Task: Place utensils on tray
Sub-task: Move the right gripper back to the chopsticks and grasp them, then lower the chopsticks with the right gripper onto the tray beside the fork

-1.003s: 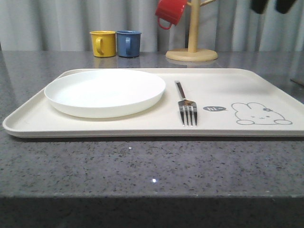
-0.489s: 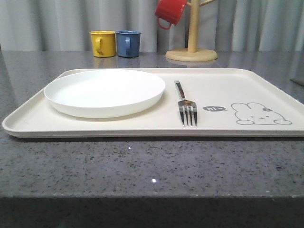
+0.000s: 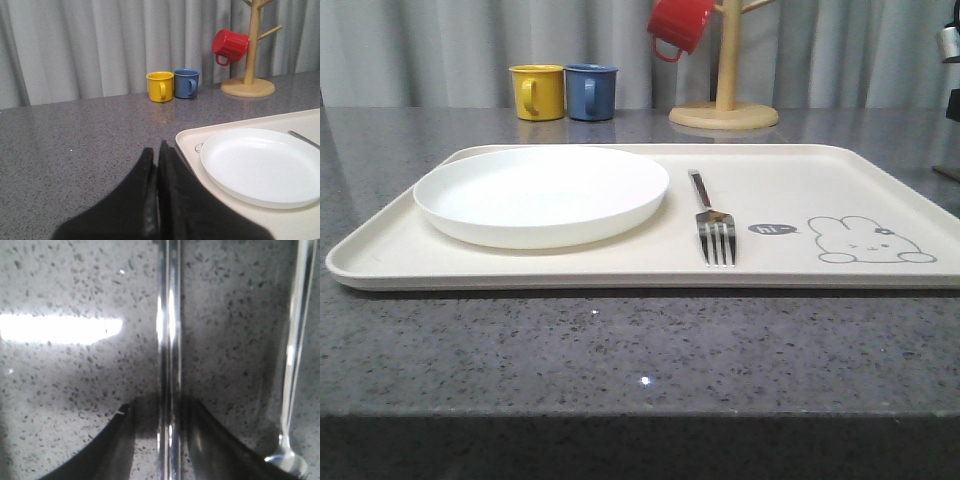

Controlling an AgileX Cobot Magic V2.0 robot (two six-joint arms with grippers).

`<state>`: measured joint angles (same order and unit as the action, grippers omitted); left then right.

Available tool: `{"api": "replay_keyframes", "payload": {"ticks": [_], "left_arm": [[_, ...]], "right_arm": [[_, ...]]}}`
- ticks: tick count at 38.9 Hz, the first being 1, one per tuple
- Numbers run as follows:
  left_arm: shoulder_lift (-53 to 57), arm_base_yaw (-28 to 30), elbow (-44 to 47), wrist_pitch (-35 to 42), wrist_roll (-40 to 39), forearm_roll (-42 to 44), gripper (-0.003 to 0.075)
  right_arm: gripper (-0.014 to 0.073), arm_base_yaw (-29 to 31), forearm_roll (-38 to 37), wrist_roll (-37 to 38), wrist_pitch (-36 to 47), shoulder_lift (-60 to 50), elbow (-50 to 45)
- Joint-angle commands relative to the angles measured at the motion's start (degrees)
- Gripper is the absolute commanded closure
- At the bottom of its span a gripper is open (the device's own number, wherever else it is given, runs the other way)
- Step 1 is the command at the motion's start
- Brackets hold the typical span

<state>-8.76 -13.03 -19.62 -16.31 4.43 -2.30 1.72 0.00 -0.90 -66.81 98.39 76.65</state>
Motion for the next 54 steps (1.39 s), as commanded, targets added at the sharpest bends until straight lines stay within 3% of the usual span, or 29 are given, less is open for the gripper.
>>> {"api": "replay_keyframes", "payload": {"ticks": [1, 4, 9, 13, 28, 43, 54], "left_arm": [[-0.59, 0.05, -1.43, 4.93, -0.16, -0.6, 0.0738], [-0.59, 0.05, -1.43, 4.93, -0.16, -0.6, 0.0738], [-0.59, 0.05, -1.43, 4.93, -0.16, -0.6, 0.0738], [-0.59, 0.05, -1.43, 4.93, -0.16, -0.6, 0.0738], [-0.59, 0.05, -1.43, 4.93, -0.16, -0.6, 0.0738], [-0.59, 0.05, -1.43, 4.93, -0.16, -0.6, 0.0738], [-0.59, 0.05, -1.43, 4.93, -0.16, -0.6, 0.0738]], "right_arm": [[0.0309, 0.46, 0.0, -0.85, 1.05, -1.2, 1.21], [0.034, 0.46, 0.0, -0.85, 0.69, -1.21, 1.21], [0.0502, 0.46, -0.36, -0.85, -0.41, -1.34, 1.21], [0.0571, 0.46, -0.42, -0.85, -0.58, -1.98, 1.33], [0.0569, -1.63, 0.0, 3.71, -8.95, -9.79, 7.37], [0.0569, -19.46, 4.39, 13.87, -5.25, -8.56, 9.31], [0.0569, -24.49, 6.71, 21.02, -1.18, -3.24, 9.31]]}}
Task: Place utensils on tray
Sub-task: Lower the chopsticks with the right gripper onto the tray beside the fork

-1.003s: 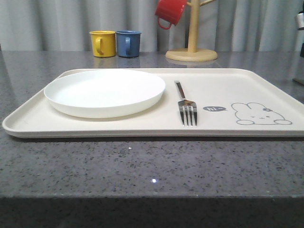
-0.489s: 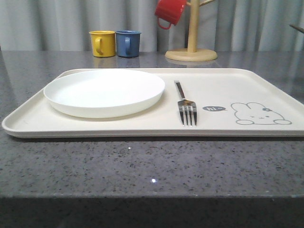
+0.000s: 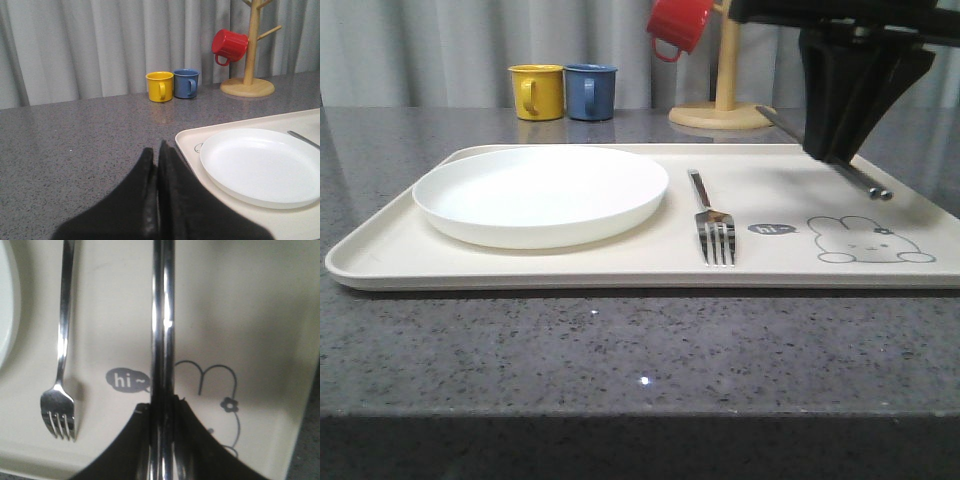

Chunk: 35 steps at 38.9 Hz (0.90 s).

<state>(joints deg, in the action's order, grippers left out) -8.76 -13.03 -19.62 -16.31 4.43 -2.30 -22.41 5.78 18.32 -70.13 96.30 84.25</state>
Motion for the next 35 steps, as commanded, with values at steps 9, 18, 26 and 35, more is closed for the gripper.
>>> {"api": "replay_keyframes", "payload": {"ticks": [9, 18, 26, 35], "left_arm": [[-0.59, 0.05, -1.43, 4.93, -0.16, -0.6, 0.0738], [-0.59, 0.05, -1.43, 4.93, -0.16, -0.6, 0.0738], [-0.59, 0.05, -1.43, 4.93, -0.16, -0.6, 0.0738], [-0.59, 0.05, -1.43, 4.93, -0.16, -0.6, 0.0738]], "right_arm": [[0.0569, -0.42, -0.17, 6.82, 3.72, 0.89, 1.71], [0.0569, -0.42, -0.17, 7.17, 3.48, 2.68, 1.71], [0.0568, -0.42, -0.51, 7.22, 3.43, 3.53, 1.71], [0.0393, -0.42, -0.51, 7.22, 3.48, 3.53, 1.71]]}}
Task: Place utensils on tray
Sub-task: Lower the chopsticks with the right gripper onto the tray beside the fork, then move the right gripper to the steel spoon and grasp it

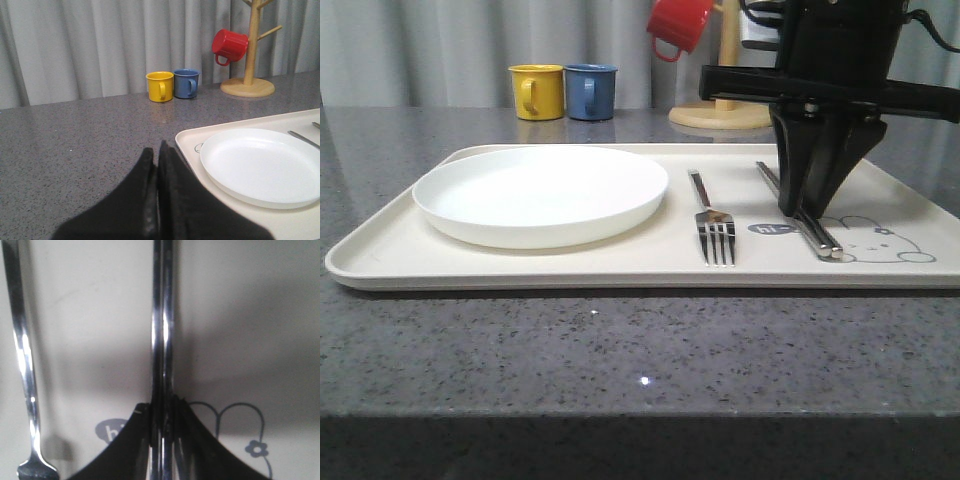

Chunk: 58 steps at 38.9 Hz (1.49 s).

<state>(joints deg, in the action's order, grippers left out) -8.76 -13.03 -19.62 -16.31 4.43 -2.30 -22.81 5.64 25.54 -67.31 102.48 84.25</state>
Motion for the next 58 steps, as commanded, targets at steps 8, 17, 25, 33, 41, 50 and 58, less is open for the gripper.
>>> {"api": "replay_keyframes", "payload": {"ticks": [8, 17, 25, 33, 41, 50, 58], "left_arm": [[-0.59, 0.05, -1.43, 4.93, -0.16, -0.6, 0.0738], [-0.59, 0.05, -1.43, 4.93, -0.16, -0.6, 0.0738], [-0.59, 0.05, -1.43, 4.93, -0.16, -0.6, 0.0738], [-0.59, 0.05, -1.43, 4.93, -0.16, -0.6, 0.0738], [-0.59, 0.05, -1.43, 4.93, -0.16, -0.6, 0.0738], [-0.59, 0.05, -1.43, 4.93, -0.16, -0.6, 0.0738], [-0.59, 0.05, -1.43, 4.93, -0.16, -0.6, 0.0738]], "right_arm": [[0.0188, 0.04, -2.87, -0.75, -2.82, -2.65, 4.82], [0.0184, 2.89, -7.27, -9.92, -9.37, -4.29, 13.08], [0.0184, 10.58, -7.19, -17.6, -9.42, -6.86, 11.81], [0.0184, 22.67, -7.14, -24.35, -9.37, -8.93, 9.75], [0.0184, 29.34, -6.8, -30.07, -9.31, -7.36, 9.61], [0.0184, 31.53, -6.72, -31.22, -9.31, -2.85, 9.42], [0.0184, 31.53, -6.7, -31.22, -9.31, 2.04, 9.42]]}}
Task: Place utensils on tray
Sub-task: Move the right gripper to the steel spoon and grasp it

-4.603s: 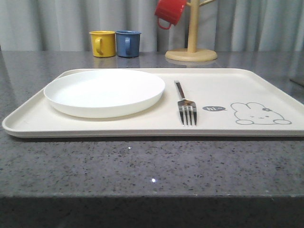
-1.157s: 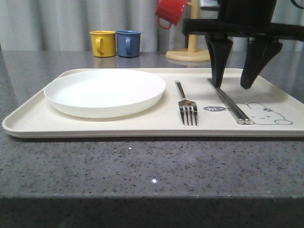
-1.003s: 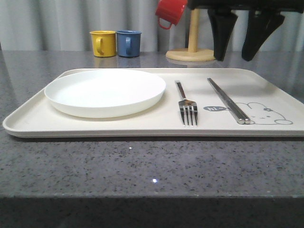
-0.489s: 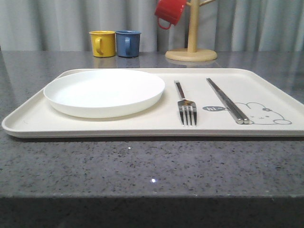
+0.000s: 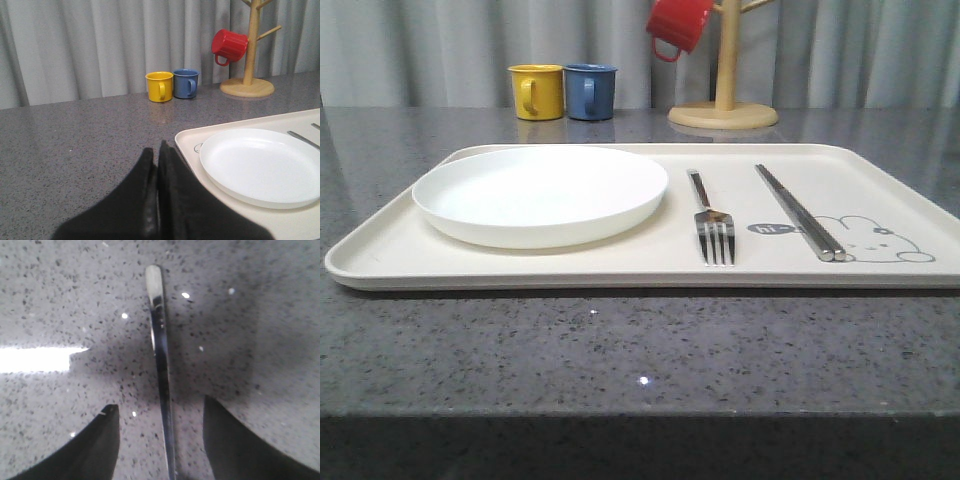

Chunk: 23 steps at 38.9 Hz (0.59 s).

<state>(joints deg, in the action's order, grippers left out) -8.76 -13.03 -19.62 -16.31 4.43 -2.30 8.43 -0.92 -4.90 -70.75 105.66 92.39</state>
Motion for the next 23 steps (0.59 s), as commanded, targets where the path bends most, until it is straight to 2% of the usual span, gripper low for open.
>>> {"api": "replay_keyframes", "payload": {"ticks": [1, 10, 19, 23], "left_arm": [[-0.59, 0.05, -1.43, 4.93, -0.16, -0.6, 0.0738], [-0.59, 0.05, -1.43, 4.93, -0.16, -0.6, 0.0738], [-0.59, 0.05, -1.43, 4.93, -0.16, -0.6, 0.0738], [-0.59, 0.05, -1.43, 4.93, -0.16, -0.6, 0.0738]], "right_arm": [[0.0186, 0.29, -0.14, -0.78, -5.87, -0.56, 1.27], [0.0301, 0.29, 0.92, -0.78, -5.87, 1.28, 1.27], [0.0543, 0.29, 0.92, -0.72, -5.87, 0.91, 1.27], [0.0562, 0.29, 0.92, -0.68, -5.87, -0.4, 1.33]]}}
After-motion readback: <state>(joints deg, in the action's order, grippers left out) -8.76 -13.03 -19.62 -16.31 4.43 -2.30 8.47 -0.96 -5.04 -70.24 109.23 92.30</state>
